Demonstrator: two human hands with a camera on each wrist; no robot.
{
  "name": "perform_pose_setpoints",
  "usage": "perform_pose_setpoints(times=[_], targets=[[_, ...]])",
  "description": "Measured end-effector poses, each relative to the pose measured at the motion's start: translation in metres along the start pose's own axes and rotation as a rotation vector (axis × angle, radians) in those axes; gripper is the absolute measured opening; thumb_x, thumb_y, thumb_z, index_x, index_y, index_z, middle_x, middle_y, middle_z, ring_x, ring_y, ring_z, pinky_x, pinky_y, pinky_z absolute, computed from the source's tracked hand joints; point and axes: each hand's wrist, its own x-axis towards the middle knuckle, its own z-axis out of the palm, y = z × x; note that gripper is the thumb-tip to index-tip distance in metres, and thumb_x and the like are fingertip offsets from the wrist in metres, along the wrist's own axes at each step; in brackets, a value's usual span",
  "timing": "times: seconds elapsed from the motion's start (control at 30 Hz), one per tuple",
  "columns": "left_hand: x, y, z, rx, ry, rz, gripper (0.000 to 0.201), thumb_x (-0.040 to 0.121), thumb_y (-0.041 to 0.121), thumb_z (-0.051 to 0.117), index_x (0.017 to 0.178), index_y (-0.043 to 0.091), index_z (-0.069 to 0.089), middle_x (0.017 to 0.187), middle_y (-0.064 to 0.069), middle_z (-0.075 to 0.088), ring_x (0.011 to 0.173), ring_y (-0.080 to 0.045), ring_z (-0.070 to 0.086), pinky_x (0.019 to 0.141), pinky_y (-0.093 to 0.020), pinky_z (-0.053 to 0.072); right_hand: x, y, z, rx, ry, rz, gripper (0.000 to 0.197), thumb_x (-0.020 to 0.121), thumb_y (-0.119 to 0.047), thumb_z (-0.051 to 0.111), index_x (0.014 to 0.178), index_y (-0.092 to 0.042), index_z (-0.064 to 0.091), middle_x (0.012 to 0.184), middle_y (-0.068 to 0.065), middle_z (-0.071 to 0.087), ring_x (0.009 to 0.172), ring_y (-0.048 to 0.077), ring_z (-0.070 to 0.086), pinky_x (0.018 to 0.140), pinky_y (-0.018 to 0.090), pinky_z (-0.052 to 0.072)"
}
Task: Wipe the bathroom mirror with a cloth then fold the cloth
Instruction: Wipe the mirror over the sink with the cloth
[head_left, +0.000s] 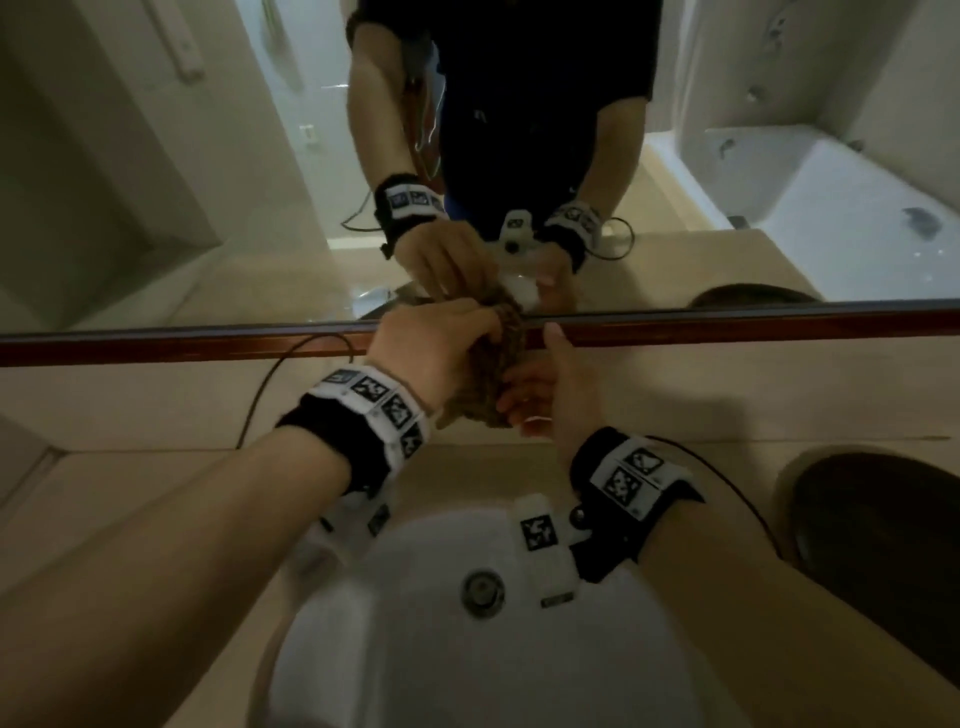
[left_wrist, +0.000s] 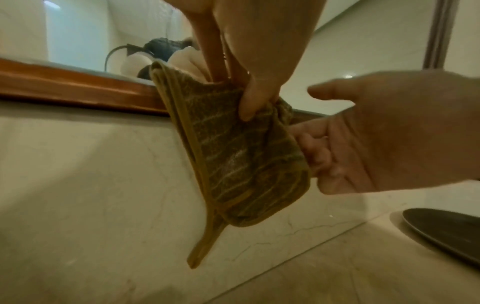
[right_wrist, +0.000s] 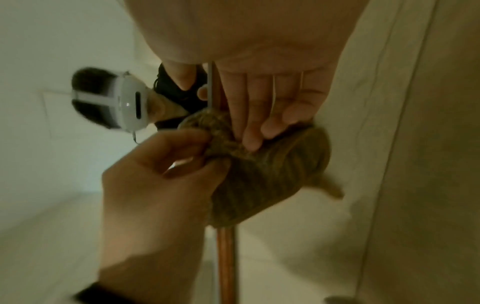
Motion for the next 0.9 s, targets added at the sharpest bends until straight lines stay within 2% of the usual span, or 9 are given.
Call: perform_pose_setpoints(times=[0.17,0.27,0.33,0.4,0.47,0.57,0.63,0.73,0.9], targets=[[0.004,-0.028,-0.01,0.094,-0.146,0.007,0.024,0.092,0.019,0.05,0.111,0.028,0.061,0.103,0.007,0.062,0.09,-0.021,0.061,0.068,-0.034,0.044,0.011,0.005,0.048,0.176,0.282,-0.037,0.06,0.094,-0.052,0.046,0.056,-0.008,0.056,0.052,0.01,0.051,0.045,0.022,0.046,0.053,0.026,0.04],[-0.012,-0.063,-0.014,0.076,-0.171,0.025,0.023,0.094,0.024,0.055,0.114,0.032,0.061,0.106,0.009,0.061,0.094,-0.019,0.059,0.067,-0.03,0.037,0.016,0.011,0.059,0.134,0.358,-0.131,0.063,0.098,-0.044,0.045,0.044,-0.012,0.05,0.042,0.006,0.045,0.037,0.019,0.04,0.045,0.024,0.034],[-0.029,-0.088,-0.019,0.054,-0.162,0.001,0.022,0.09,0.024,0.063,0.111,0.03,0.065,0.102,0.006,0.065,0.092,-0.022,0.062,0.066,-0.029,0.038,0.018,0.017,0.069,0.14,0.319,-0.15,0.068,0.099,-0.049,0.037,0.042,-0.015,0.05,0.04,0.003,0.045,0.035,0.018,0.039,0.045,0.026,0.033],[-0.046,-0.104,-0.022,0.016,-0.082,0.007,0.022,0.081,0.017,0.073,0.102,0.024,0.07,0.092,0.001,0.069,0.079,-0.028,0.066,0.061,-0.033,0.048,0.02,0.02,0.077,0.163,0.269,-0.153,0.067,0.101,-0.051,0.03,0.049,-0.013,0.05,0.043,0.004,0.043,0.035,0.018,0.036,0.043,0.026,0.032],[-0.055,-0.103,-0.02,0.0,-0.027,0.011,0.02,0.076,0.014,0.07,0.096,0.019,0.071,0.084,-0.002,0.069,0.069,-0.03,0.066,0.054,-0.037,0.052,0.021,0.021,0.078,0.186,0.253,-0.2,0.063,0.103,-0.046,0.028,0.052,-0.012,0.043,0.042,0.001,0.038,0.033,0.015,0.032,0.039,0.023,0.028],[-0.054,-0.082,-0.012,0.074,0.022,-0.037,0.015,0.079,0.017,0.057,0.091,0.013,0.066,0.077,-0.006,0.061,0.059,-0.03,0.059,0.044,-0.033,0.046,0.021,0.022,0.071,0.171,0.219,-0.291,0.06,0.103,-0.041,0.03,0.051,-0.013,0.036,0.039,-0.003,0.032,0.031,0.013,0.029,0.036,0.019,0.025],[-0.049,-0.068,-0.004,0.199,0.014,-0.08,0.012,0.081,0.012,0.064,0.091,0.009,0.061,0.077,-0.009,0.056,0.056,-0.028,0.052,0.042,-0.031,0.037,0.021,0.024,0.065,0.148,0.186,-0.292,0.058,0.102,-0.043,0.032,0.053,-0.014,0.035,0.041,-0.002,0.032,0.032,0.012,0.03,0.036,0.018,0.025],[-0.038,-0.052,0.002,0.343,-0.023,-0.11,0.025,0.073,0.003,0.074,0.092,0.006,0.058,0.076,-0.011,0.053,0.056,-0.028,0.048,0.044,-0.027,0.023,0.022,0.024,0.058,0.075,0.148,-0.269,0.058,0.101,-0.048,0.032,0.052,-0.017,0.037,0.041,-0.003,0.035,0.032,0.011,0.034,0.036,0.017,0.027],[-0.027,-0.037,0.002,0.417,-0.1,-0.172,0.027,0.073,0.003,0.073,0.096,0.005,0.059,0.081,-0.014,0.055,0.063,-0.032,0.053,0.046,-0.028,0.025,0.019,0.02,0.061,0.103,0.147,-0.255,0.048,0.101,-0.047,0.032,0.062,-0.025,0.047,0.041,-0.007,0.037,0.034,0.012,0.035,0.037,0.016,0.028]])
